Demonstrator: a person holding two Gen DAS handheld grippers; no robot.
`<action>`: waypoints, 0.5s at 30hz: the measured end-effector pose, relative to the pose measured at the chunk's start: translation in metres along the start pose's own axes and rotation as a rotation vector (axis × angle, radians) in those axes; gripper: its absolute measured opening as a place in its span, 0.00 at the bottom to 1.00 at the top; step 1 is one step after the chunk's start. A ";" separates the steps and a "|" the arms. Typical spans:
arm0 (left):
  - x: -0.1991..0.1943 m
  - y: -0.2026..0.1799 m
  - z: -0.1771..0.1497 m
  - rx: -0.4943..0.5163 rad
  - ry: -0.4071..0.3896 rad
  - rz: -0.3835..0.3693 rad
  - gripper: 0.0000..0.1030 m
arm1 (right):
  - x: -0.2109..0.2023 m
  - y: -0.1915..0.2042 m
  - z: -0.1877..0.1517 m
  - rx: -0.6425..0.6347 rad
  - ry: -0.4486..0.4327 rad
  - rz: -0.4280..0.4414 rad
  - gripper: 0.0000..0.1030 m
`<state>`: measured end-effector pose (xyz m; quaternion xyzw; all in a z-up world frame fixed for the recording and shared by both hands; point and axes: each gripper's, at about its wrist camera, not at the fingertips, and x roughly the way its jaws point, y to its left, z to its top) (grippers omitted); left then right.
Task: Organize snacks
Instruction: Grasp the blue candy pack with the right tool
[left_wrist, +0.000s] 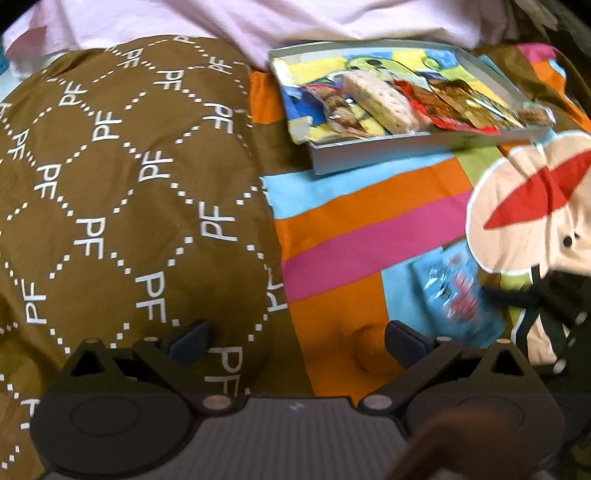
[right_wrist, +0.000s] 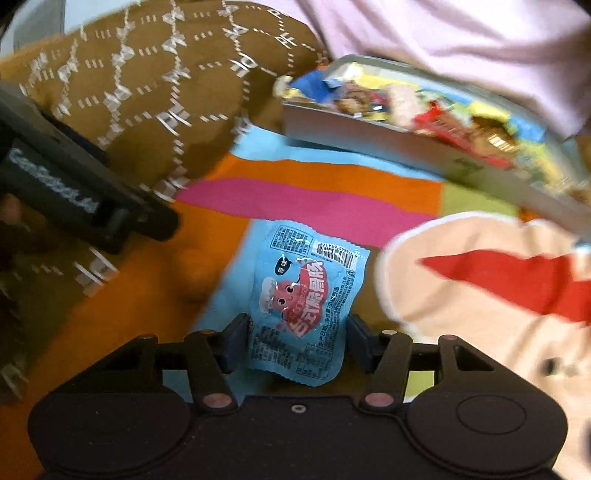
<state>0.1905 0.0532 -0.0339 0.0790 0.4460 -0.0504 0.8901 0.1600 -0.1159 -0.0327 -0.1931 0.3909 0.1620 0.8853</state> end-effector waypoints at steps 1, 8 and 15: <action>0.001 -0.002 -0.001 0.015 0.004 -0.003 1.00 | -0.001 -0.002 -0.001 -0.014 0.005 -0.015 0.57; 0.005 -0.019 -0.012 0.139 0.050 -0.069 0.99 | -0.004 -0.014 -0.005 -0.049 0.030 -0.017 0.58; 0.016 -0.023 -0.014 0.146 0.056 -0.094 0.99 | -0.002 -0.014 -0.004 -0.036 0.038 -0.011 0.58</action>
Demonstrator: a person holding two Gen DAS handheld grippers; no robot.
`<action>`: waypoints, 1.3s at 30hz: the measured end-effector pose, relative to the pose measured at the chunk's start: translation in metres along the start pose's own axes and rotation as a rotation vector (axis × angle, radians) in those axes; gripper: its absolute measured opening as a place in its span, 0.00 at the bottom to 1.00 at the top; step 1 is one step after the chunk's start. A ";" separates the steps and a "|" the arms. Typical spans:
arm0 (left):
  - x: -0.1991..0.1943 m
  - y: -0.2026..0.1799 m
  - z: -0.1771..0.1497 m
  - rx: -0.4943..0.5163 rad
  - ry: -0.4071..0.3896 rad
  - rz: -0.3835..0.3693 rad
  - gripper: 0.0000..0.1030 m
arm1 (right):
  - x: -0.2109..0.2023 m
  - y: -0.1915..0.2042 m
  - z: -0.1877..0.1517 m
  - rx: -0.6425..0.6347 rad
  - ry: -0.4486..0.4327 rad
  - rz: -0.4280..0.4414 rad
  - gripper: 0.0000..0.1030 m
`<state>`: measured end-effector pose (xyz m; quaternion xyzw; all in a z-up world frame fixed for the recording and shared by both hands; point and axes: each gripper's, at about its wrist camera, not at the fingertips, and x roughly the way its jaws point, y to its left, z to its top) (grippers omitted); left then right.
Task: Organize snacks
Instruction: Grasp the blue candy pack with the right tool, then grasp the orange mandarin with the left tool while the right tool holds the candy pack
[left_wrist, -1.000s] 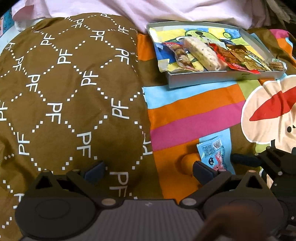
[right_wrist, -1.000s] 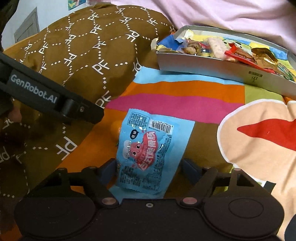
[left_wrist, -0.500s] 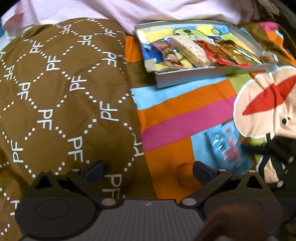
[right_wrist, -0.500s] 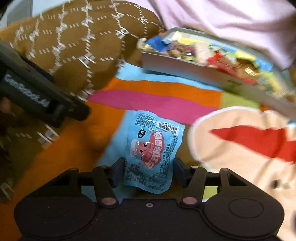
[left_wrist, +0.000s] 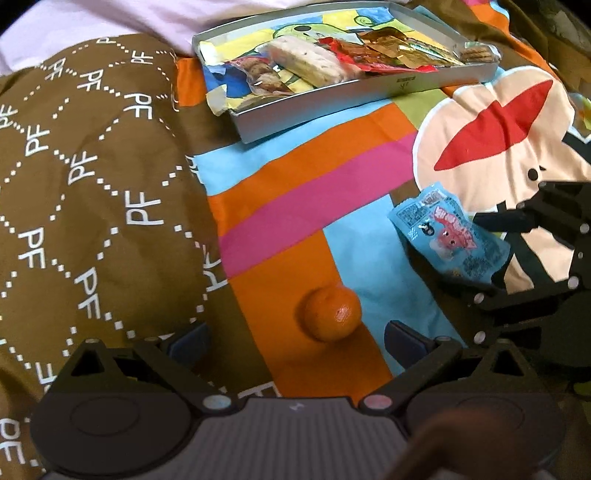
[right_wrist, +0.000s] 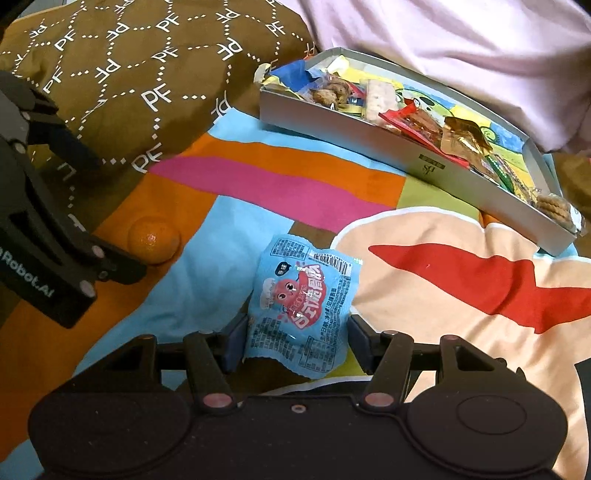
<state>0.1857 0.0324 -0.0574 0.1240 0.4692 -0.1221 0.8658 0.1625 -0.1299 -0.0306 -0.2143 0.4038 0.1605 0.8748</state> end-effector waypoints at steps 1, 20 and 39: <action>0.002 0.001 0.000 -0.008 0.002 -0.006 0.98 | 0.000 0.000 0.000 0.001 0.002 0.001 0.59; 0.015 0.002 0.003 -0.035 0.019 -0.077 0.51 | 0.005 -0.002 -0.001 0.066 0.006 0.023 0.61; 0.012 0.004 0.002 -0.137 0.018 -0.089 0.34 | 0.007 0.012 -0.003 0.030 -0.039 -0.025 0.57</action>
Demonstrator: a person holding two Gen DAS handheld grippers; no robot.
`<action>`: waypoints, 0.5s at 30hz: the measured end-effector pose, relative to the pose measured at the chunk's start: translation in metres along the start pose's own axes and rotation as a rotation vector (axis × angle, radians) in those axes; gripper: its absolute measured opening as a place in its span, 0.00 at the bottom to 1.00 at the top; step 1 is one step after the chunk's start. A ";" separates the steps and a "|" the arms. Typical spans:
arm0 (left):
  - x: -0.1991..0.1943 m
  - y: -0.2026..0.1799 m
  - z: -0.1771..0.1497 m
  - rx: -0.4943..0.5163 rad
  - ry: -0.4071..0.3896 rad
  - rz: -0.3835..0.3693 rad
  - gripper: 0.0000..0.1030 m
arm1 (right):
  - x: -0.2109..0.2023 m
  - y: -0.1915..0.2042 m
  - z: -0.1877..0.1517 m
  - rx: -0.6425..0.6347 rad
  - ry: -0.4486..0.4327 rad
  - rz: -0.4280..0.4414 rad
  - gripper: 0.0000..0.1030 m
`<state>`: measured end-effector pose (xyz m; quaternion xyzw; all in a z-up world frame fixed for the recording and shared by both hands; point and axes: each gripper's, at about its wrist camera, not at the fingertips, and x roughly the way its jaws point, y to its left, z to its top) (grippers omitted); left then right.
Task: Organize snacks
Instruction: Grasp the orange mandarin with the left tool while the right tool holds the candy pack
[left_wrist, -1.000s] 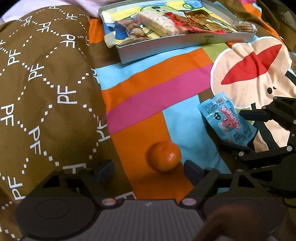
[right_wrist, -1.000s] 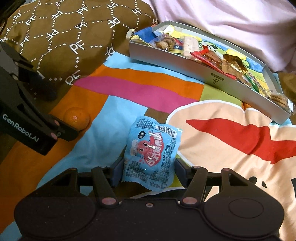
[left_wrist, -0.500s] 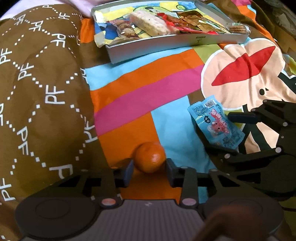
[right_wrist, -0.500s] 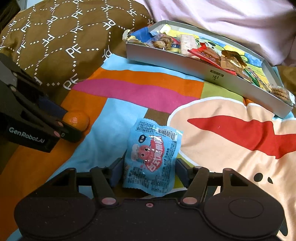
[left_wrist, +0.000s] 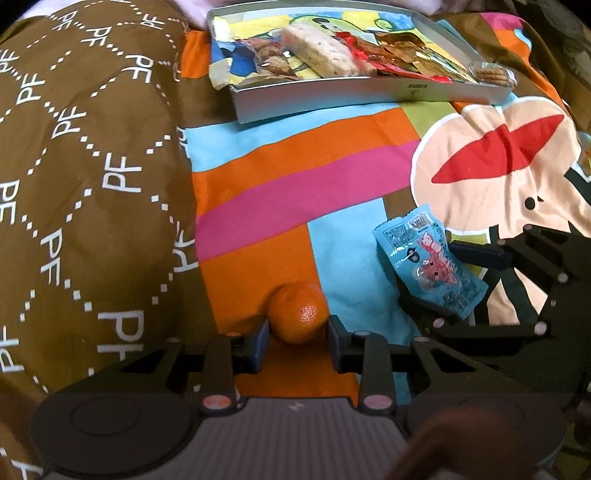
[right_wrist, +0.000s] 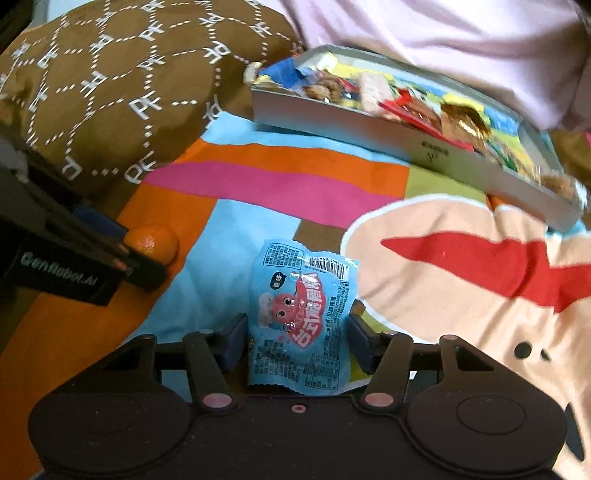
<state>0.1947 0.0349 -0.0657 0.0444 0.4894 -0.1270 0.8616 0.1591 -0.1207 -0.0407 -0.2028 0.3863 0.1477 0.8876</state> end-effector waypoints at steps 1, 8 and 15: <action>-0.001 0.000 0.001 -0.003 -0.004 -0.002 0.34 | -0.002 0.004 -0.001 -0.032 -0.011 -0.016 0.57; -0.010 0.002 0.002 -0.034 -0.074 0.011 0.34 | -0.013 0.025 -0.005 -0.219 -0.108 -0.109 0.57; -0.031 0.009 0.016 -0.085 -0.221 0.057 0.34 | -0.021 0.018 0.004 -0.211 -0.223 -0.184 0.57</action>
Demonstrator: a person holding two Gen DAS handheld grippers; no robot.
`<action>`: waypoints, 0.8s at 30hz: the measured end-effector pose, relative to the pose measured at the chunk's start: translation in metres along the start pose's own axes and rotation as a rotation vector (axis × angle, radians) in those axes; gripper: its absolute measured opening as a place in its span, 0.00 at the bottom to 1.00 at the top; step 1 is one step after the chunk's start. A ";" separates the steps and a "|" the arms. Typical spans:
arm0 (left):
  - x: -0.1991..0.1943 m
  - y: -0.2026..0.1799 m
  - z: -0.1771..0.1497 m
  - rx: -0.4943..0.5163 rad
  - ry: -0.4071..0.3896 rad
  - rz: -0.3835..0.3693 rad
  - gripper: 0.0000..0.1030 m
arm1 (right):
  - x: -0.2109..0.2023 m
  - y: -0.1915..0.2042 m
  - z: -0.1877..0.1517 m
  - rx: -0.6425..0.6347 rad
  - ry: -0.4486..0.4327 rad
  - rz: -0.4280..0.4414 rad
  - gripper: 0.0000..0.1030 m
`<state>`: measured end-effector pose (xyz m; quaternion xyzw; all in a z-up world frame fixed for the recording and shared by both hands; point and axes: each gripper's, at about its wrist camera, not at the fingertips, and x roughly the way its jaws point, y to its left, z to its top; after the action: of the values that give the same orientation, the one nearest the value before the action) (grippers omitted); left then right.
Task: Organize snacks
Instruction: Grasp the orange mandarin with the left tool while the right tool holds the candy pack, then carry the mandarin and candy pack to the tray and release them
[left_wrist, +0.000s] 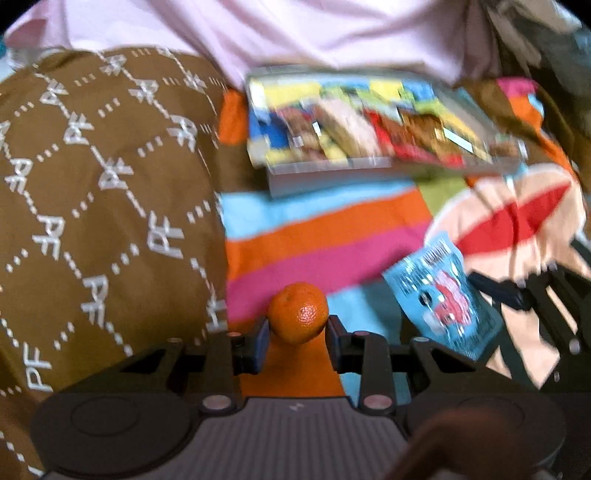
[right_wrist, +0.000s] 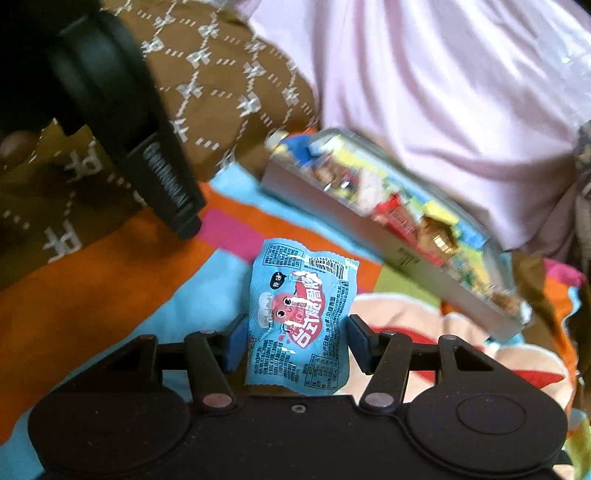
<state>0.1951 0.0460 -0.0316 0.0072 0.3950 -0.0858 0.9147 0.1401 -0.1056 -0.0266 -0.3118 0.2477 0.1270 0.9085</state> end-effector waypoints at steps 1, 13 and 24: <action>-0.002 0.001 0.006 -0.012 -0.028 0.001 0.34 | 0.000 -0.002 0.002 0.003 -0.016 -0.013 0.57; 0.021 0.007 0.098 -0.169 -0.242 -0.078 0.34 | 0.021 -0.062 0.041 0.128 -0.174 -0.163 0.57; 0.079 0.014 0.121 -0.193 -0.157 -0.186 0.34 | 0.068 -0.116 0.066 0.299 -0.181 -0.147 0.57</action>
<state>0.3380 0.0382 -0.0057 -0.1240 0.3275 -0.1324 0.9273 0.2670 -0.1484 0.0413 -0.1780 0.1576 0.0499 0.9700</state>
